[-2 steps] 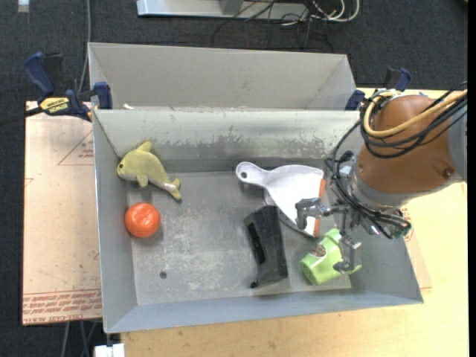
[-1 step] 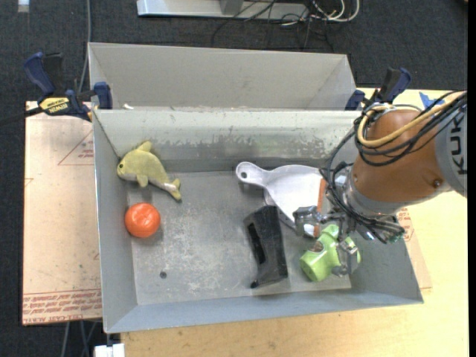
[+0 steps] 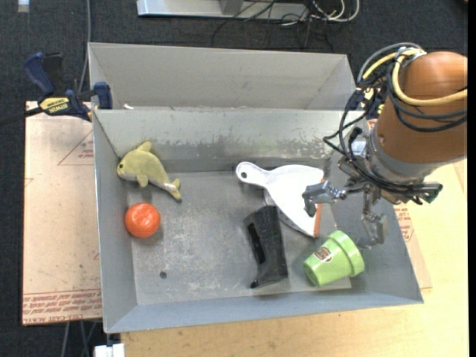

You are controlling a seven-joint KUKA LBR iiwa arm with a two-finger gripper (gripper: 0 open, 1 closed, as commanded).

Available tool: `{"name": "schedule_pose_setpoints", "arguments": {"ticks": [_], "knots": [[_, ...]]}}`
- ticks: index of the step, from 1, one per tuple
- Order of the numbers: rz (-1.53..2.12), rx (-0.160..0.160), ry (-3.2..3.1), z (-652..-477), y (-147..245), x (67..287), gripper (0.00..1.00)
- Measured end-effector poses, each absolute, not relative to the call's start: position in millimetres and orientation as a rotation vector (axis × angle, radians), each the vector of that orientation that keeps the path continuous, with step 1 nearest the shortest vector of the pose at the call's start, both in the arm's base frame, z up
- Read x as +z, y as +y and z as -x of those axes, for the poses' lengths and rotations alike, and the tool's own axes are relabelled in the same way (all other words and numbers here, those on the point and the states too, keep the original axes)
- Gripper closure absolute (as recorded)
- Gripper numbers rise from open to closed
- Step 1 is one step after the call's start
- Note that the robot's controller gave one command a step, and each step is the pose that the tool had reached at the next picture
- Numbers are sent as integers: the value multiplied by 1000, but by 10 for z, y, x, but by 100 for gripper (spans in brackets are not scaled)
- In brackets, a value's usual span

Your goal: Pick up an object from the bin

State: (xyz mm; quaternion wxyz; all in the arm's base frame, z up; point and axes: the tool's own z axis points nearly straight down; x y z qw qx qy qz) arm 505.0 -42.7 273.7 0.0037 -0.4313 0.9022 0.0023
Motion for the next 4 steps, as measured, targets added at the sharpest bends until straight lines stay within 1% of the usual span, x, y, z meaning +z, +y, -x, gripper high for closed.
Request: {"name": "schedule_pose_setpoints", "arguments": {"ticks": [1, 4], "knots": [[2089, 8, 2334, -4963, -3, 2250, 0], [2086, 8, 2336, -4966, -8, 2256, 0]]}}
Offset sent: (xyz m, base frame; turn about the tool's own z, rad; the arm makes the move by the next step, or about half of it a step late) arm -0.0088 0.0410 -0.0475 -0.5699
